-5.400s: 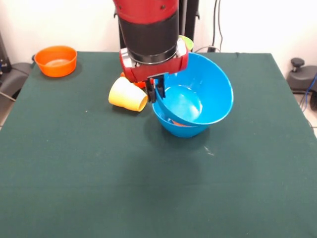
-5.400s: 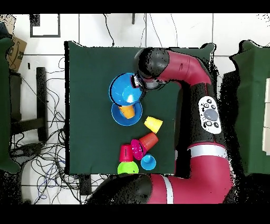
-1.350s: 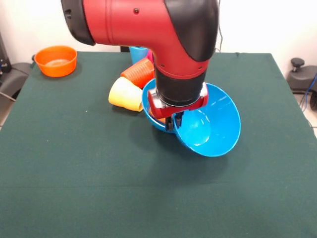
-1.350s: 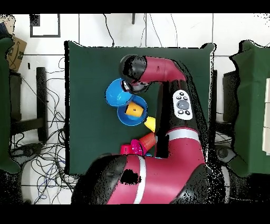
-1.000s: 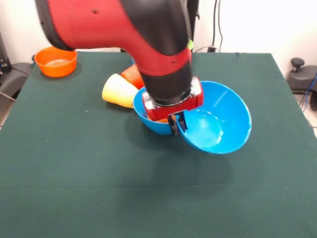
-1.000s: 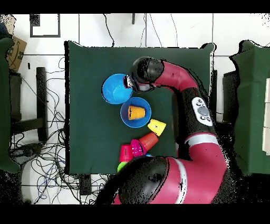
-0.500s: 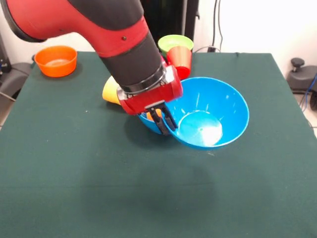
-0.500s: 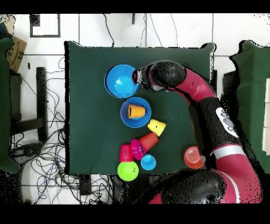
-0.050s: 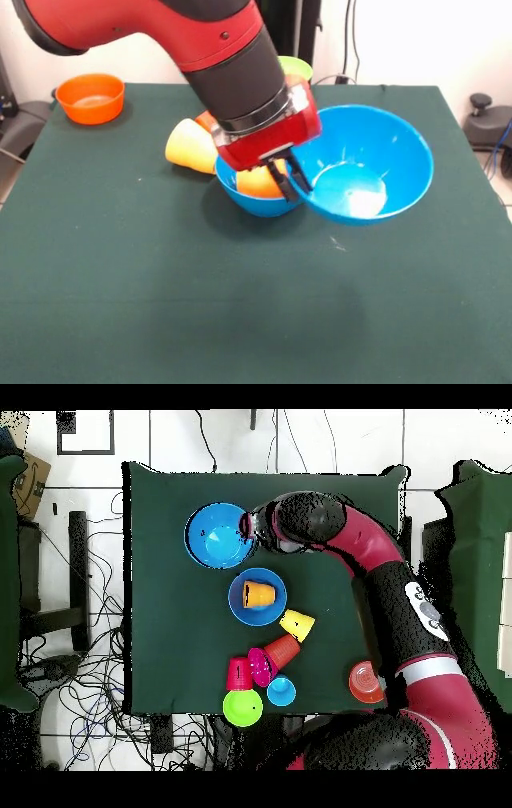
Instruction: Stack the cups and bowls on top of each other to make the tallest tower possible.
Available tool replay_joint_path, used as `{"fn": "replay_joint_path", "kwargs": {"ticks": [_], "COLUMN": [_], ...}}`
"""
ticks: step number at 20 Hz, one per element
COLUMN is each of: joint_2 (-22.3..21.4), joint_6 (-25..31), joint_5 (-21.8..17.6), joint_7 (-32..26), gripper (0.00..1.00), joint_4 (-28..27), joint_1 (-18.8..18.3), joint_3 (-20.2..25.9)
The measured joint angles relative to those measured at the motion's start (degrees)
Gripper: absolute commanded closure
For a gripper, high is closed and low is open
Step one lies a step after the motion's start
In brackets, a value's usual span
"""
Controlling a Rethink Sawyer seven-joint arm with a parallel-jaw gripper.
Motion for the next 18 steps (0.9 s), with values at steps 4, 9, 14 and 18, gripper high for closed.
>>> {"fn": "replay_joint_path", "kwargs": {"ticks": [4, 9, 14, 18], "joint_2": [-0.1, 0.0, 0.6, 1.2], "joint_6": [0.7, 0.7, 0.7, 0.7], "joint_5": [-0.2, -2.0, -4.8, -7.9], "joint_7": [0.0, 0.0, 0.0, 0.0], "gripper": [1.00, 1.00, 1.00, 1.00], "joint_4": [1.0, 3.4, 4.9, 5.3], "joint_1": [-0.4, -1.9, -3.6, -4.8], "joint_3": [1.8, 4.2, 5.0, 5.1]}}
